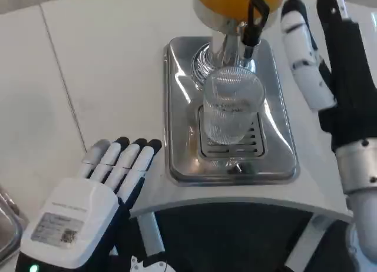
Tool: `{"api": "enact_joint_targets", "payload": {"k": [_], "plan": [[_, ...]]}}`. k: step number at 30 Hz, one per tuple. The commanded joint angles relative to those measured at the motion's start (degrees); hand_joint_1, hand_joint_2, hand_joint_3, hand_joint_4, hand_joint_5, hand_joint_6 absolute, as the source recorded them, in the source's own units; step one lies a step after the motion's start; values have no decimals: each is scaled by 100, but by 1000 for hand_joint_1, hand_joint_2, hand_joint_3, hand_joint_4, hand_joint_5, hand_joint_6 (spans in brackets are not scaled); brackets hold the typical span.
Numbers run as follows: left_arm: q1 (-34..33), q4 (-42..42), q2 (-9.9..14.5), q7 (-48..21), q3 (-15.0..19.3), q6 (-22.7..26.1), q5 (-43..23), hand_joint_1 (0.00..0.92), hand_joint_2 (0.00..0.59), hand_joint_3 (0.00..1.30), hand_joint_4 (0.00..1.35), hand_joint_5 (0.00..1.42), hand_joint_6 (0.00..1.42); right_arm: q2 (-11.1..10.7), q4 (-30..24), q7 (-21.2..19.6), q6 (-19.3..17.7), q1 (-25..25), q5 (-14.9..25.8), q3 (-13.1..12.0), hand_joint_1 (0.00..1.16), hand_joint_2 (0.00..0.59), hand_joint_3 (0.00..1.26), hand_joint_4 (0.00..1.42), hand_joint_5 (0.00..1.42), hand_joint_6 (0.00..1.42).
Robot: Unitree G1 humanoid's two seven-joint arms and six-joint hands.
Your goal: Grasp the cup under the faucet to collect the drink, then remove the cup.
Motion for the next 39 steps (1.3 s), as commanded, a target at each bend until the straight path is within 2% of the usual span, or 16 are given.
{"api": "enact_joint_targets", "payload": {"k": [1,5,15,20,30,39], "plan": [[51,-3,-80,-60,-41,23,36,0,37,0,0,0,0,-33,122,16,138,-146,143,-50,0,550,0,0,0,0],[72,-5,-102,-65,-30,47,53,0,37,0,0,0,0,-50,230,12,158,-147,250,-1,0,550,0,0,0,0],[77,-23,-197,-70,-66,115,125,0,38,0,0,0,0,-159,368,154,166,-10,443,324,0,550,0,0,0,0],[92,-46,-217,-86,-55,136,138,0,38,0,0,0,0,-116,405,172,230,156,626,325,0,554,0,0,0,0],[104,-53,-231,-66,-55,122,139,0,41,0,0,0,0,-304,456,294,258,64,778,307,0,555,0,0,0,0],[106,-55,-267,-49,-72,103,128,0,42,0,0,0,0,-616,423,575,501,-274,610,408,0,553,0,0,0,0]]}}
